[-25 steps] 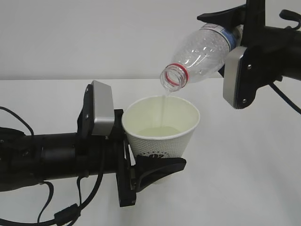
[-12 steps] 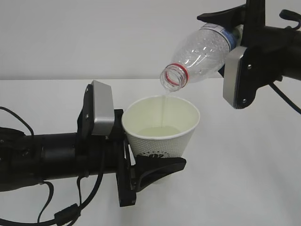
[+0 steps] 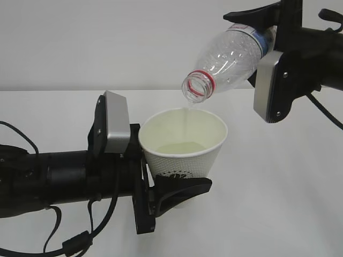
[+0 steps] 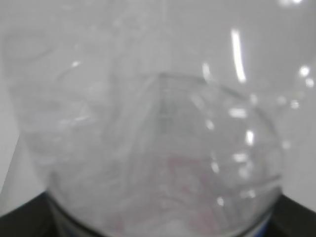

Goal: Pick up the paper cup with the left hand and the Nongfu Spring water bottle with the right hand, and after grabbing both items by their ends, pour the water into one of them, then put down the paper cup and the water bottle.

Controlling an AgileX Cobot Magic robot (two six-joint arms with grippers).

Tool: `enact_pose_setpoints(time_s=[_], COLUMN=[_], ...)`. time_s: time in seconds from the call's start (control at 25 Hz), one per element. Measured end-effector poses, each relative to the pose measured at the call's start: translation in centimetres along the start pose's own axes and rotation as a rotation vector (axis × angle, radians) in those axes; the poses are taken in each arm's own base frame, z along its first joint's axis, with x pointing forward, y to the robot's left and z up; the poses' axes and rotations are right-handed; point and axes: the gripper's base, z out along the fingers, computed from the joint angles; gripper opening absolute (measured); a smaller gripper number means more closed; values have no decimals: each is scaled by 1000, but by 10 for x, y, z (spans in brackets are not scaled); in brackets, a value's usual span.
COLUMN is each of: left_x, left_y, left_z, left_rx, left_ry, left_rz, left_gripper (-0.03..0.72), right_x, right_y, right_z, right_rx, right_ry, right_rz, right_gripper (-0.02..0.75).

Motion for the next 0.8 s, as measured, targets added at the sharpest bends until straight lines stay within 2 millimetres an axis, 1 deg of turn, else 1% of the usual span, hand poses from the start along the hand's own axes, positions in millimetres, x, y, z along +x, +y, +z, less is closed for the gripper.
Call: enact_pose_setpoints(time_s=[0.8], left_x=[0], left_y=[0], left_z=[0], left_rx=[-2], left_ry=[0], left_rz=[-1], left_gripper=[501], right_x=[0], right_y=[0], right_z=[0], right_rx=[1], right_ry=[-1], right_rz=[0], right_gripper=[512])
